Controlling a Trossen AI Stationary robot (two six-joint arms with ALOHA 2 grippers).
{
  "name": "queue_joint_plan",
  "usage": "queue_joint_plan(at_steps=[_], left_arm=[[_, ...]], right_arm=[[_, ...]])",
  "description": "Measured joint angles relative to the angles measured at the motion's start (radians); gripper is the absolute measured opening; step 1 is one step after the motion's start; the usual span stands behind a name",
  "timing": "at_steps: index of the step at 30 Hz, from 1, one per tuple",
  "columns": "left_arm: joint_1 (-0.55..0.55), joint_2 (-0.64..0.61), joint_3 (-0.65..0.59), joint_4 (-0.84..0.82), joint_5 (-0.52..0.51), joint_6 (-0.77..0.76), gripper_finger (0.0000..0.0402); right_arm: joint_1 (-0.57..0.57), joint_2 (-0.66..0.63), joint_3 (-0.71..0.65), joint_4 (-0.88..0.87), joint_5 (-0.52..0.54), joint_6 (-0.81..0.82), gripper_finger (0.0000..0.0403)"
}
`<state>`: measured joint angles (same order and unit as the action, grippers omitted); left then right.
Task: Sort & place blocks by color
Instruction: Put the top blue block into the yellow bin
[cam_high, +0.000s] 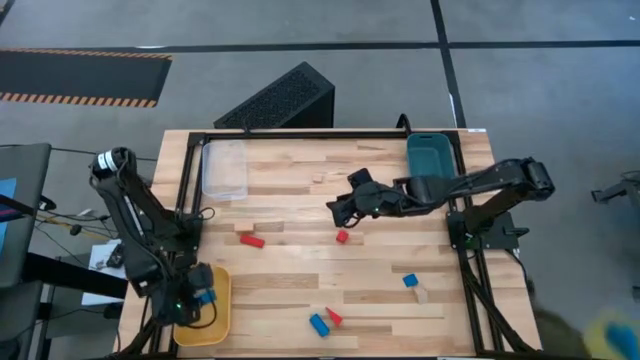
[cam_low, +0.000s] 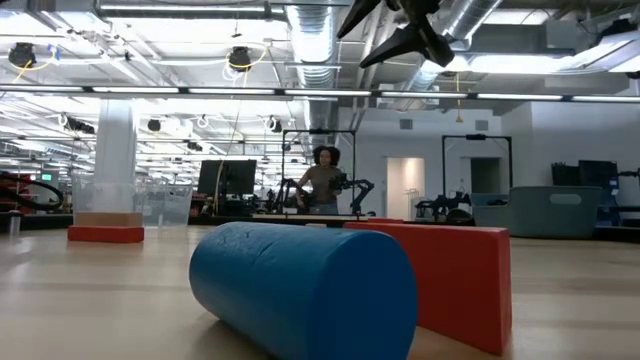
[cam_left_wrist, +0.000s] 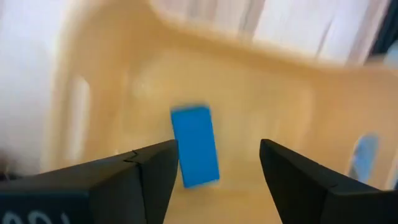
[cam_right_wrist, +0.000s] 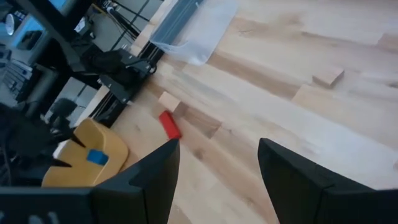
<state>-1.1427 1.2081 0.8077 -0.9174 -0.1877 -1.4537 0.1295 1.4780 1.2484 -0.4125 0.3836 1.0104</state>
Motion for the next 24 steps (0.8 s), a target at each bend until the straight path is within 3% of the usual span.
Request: queue_joint_plan(at_steps=[6,9,17,24], left_arm=[[0.04,-0.109,0.036,-0.068,-0.338,0.045,0.0213],[0.114,-0.139,0.036,-0.034,-0.434,0.151,0.0213],[0.437,-0.069,0.035,0.341,-0.421,0.513,0.0213],[0.646,0.016,0.036,0.68,-0.422,0.634,0.0213]], right_arm=[[0.061,-0.016,0.0,-0.129,-0.065,0.035,0.0244],[0.103,-0.037,0.001,-0.238,-0.082,0.107,0.0244],[0.196,-0.141,0.0,-0.492,0.002,0.168,0.0244],[0.23,-0.278,0.0,-0.587,0.096,0.118,0.0244]])
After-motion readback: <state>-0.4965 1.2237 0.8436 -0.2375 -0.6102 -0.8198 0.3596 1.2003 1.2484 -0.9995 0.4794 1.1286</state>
